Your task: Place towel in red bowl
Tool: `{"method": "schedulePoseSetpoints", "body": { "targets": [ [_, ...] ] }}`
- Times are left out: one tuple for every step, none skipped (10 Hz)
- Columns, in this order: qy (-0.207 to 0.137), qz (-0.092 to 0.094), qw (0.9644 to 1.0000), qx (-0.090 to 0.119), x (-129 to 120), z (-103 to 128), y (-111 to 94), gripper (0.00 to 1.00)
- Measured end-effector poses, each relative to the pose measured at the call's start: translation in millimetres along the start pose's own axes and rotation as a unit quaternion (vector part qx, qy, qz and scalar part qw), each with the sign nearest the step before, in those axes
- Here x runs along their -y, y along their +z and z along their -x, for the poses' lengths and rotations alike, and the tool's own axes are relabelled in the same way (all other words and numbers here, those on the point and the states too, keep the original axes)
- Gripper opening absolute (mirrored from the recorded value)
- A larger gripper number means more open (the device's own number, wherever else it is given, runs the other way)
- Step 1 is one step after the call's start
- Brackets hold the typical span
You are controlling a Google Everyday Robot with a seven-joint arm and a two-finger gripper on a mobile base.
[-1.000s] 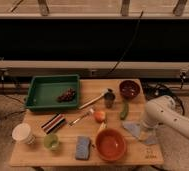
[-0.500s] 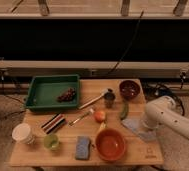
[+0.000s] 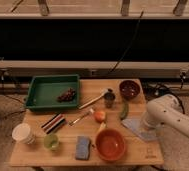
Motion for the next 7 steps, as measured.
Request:
{"method": "schedulePoseSetpoints", "body": {
  "targets": [
    [0.0, 0.001, 1.0, 0.003, 2, -1, -4, 0.3],
    [0.002, 0.002, 1.0, 0.005, 5, -2, -7, 0.41],
    [0.003, 0.004, 1.0, 0.007, 7, -3, -8, 0.49],
    [0.007, 0.005, 0.9999, 0.008, 10, -5, -9, 0.61],
    [0.009, 0.004, 0.9999, 0.01, 12, -5, -10, 0.71],
    [0.01, 0.002, 0.9999, 0.011, 14, -5, -10, 0.77],
    [0.013, 0.001, 0.9999, 0.01, 15, -5, -10, 0.8]
  ]
}}
